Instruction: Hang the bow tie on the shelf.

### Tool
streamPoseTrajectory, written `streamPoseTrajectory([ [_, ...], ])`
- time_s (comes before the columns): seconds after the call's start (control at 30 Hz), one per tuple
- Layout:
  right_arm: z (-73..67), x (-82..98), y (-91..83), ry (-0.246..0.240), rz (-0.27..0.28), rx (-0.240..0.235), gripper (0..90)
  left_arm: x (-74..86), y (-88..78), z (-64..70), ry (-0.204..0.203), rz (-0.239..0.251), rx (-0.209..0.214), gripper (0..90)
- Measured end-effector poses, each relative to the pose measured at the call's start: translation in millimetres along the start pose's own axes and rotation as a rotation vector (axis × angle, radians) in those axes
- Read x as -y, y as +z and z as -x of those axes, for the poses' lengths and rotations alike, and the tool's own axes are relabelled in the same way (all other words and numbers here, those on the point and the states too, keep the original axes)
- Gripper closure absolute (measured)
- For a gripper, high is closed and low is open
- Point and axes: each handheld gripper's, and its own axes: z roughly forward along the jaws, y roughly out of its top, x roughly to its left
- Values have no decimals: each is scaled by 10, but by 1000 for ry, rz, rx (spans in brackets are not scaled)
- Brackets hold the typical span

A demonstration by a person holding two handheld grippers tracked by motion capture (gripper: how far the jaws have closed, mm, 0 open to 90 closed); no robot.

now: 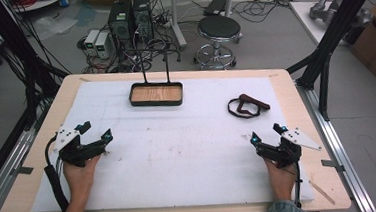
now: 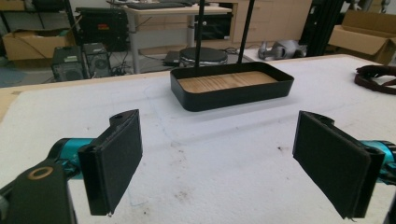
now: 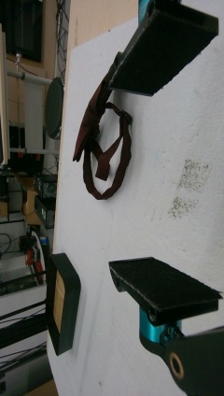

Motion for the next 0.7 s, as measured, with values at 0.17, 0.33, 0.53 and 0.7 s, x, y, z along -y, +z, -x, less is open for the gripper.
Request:
streamPoseTrajectory([
  [0.17,-4,1,0,-3,-1,-2,107,-2,-1,0,3,1,-4,162],
  [0.33,-4,1,0,-4,-2,-1,108,-1,-3,-1,0,-1,-3,162],
  [0.53,-11,1,0,-2,-7,2,107,5,-6,2,-2,2,-1,162],
  [0.7,-11,1,1,-1,-8,3,108,5,-4,5,-3,4,-2,163],
])
